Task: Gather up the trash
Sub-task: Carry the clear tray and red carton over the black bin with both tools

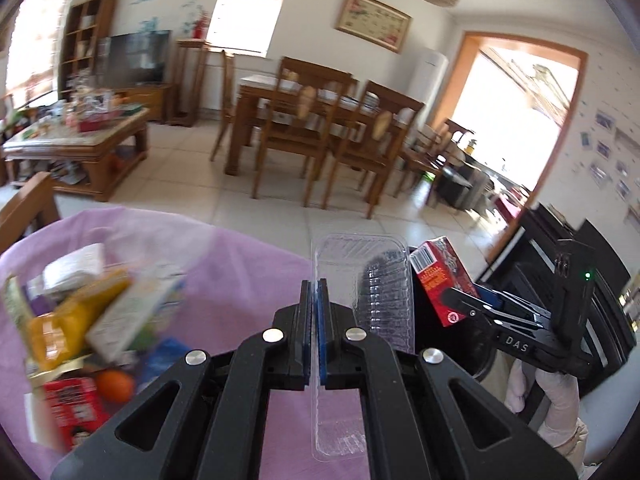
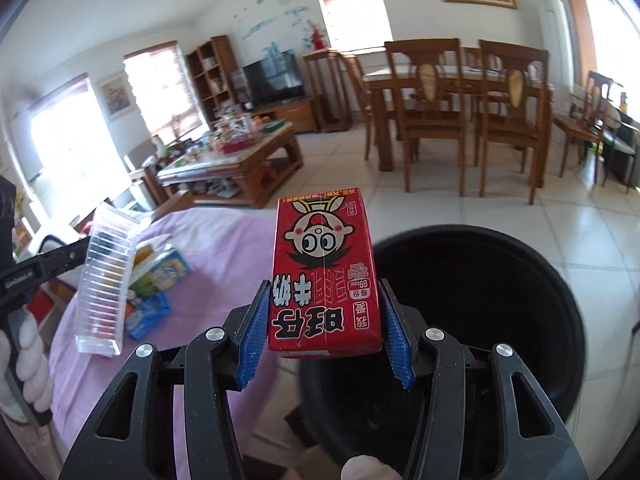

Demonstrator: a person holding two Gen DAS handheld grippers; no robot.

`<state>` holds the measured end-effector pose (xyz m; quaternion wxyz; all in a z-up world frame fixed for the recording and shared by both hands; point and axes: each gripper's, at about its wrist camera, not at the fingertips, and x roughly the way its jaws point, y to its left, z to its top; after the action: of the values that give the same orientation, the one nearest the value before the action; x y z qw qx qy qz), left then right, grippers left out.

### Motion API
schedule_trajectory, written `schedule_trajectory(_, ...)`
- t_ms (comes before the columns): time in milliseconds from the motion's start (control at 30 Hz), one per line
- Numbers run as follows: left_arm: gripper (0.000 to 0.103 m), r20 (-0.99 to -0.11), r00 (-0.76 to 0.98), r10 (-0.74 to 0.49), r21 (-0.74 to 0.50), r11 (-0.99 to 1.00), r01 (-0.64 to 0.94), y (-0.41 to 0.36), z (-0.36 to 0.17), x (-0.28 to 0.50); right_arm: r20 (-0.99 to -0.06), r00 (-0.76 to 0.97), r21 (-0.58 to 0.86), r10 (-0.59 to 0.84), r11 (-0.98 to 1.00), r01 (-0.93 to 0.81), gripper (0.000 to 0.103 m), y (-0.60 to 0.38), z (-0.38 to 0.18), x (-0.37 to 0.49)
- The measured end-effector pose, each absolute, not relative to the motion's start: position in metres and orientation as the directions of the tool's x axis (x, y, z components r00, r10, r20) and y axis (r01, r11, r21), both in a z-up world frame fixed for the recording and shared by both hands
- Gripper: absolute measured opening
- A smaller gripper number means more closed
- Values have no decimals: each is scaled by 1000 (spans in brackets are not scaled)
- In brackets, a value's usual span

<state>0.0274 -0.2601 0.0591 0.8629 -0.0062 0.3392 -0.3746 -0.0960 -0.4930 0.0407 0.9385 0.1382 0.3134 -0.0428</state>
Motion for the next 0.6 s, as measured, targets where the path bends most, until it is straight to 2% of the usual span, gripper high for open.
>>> schedule_trajectory(233,3,-622,340,-706,-311,621,720,-357,31,21,-639,767,235,-65,932,275,51,-548,18,-126)
schedule_trajectory(600,3,-695,277,-663,-282,606,744,-445,-15,22,-694,713,220,-98,914,341,51,-586,-26,-138)
